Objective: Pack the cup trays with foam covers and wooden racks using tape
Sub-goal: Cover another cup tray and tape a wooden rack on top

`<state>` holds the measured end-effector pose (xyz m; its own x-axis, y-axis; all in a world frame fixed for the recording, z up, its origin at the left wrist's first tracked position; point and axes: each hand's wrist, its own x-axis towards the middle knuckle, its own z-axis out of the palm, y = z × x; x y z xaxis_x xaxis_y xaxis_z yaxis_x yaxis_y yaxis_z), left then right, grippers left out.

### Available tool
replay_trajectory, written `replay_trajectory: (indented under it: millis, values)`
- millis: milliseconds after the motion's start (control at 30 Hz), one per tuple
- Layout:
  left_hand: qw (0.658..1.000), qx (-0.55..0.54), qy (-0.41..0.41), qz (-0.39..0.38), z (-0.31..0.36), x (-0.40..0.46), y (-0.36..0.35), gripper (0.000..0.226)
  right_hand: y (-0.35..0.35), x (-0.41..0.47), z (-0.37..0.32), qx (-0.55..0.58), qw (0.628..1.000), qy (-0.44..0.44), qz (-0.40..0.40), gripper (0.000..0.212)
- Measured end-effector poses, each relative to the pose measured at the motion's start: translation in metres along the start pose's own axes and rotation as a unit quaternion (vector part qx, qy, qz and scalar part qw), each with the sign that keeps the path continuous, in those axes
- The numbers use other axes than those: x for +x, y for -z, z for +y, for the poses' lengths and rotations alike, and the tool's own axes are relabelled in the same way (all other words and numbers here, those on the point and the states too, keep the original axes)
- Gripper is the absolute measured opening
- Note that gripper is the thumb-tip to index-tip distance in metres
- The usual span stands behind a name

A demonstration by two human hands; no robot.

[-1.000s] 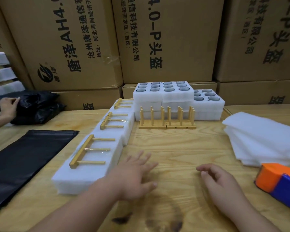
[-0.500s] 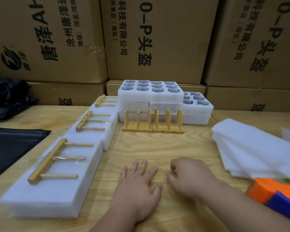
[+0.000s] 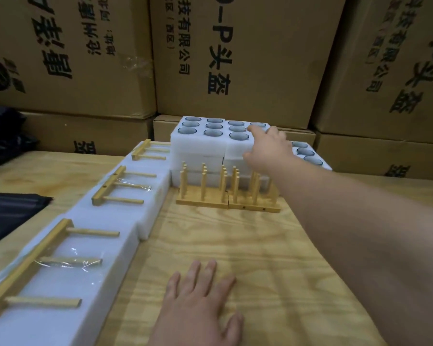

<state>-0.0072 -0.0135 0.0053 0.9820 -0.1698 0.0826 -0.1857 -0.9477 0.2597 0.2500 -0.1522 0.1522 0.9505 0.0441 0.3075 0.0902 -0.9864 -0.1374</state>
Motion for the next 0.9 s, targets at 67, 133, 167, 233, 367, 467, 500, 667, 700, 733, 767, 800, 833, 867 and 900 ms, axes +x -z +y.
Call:
replay_trajectory:
  millis: [67,133,167,233,367,467,500,667,700,733,767,800,833,867,900]
  values:
    - [1.000,0.001,0.002,-0.003,-0.001,0.002,-0.003,0.061,-0.004,0.015,-0.005,-0.028,0.999,-0.001,-0.036,0.063]
    - [1.000,0.001,0.002,-0.004,-0.002,0.004,-0.005,0.061,-0.007,0.026,-0.008,-0.067,0.996,-0.001,-0.065,0.063]
    - [1.000,0.007,0.006,-0.004,-0.002,0.005,-0.005,0.060,-0.008,0.031,-0.009,-0.083,0.993,0.001,-0.082,0.064]
    - [1.000,0.010,0.015,-0.014,-0.002,0.006,-0.002,0.060,-0.012,0.041,-0.012,-0.098,0.989,0.006,-0.113,0.069]
    - [0.999,0.004,0.029,-0.027,-0.004,0.008,-0.003,0.061,-0.013,0.050,-0.012,-0.091,0.989,0.019,-0.114,0.050]
    - [0.999,0.013,0.023,-0.027,-0.004,0.006,-0.006,0.061,-0.011,0.052,-0.009,-0.097,0.992,0.010,-0.077,0.026]
    - [0.999,0.014,0.021,-0.029,-0.004,0.005,-0.006,0.060,-0.010,0.053,-0.007,-0.095,0.993,0.005,-0.062,0.019]
    - [1.000,0.003,0.025,-0.017,-0.005,0.003,-0.005,0.062,0.010,0.051,0.000,-0.080,0.996,0.015,0.023,0.023]
    - [1.000,0.004,0.021,-0.005,-0.006,0.002,-0.007,0.066,0.015,0.049,0.000,-0.077,0.996,0.017,0.040,0.024]
    - [1.000,0.014,0.014,0.006,-0.008,0.004,-0.011,0.073,0.021,0.046,0.001,-0.074,0.996,0.019,0.054,0.023]
    - [1.000,0.012,0.019,-0.004,-0.010,0.005,-0.014,0.081,0.026,0.042,0.001,-0.070,0.995,0.022,0.067,0.022]
    - [0.999,0.007,0.027,-0.019,-0.012,0.005,-0.017,0.085,0.029,0.037,0.002,-0.065,0.995,0.025,0.078,0.022]
    - [0.999,0.008,0.029,-0.022,-0.012,0.005,-0.019,0.088,0.032,0.031,0.004,-0.062,0.994,0.032,0.086,0.021]
    - [0.999,0.009,0.031,-0.021,-0.012,0.006,-0.020,0.088,0.034,0.023,0.006,-0.061,0.993,0.041,0.091,0.022]
    - [0.999,0.006,0.033,-0.024,-0.012,0.005,-0.020,0.089,0.036,0.013,0.007,-0.061,0.993,0.050,0.093,0.022]
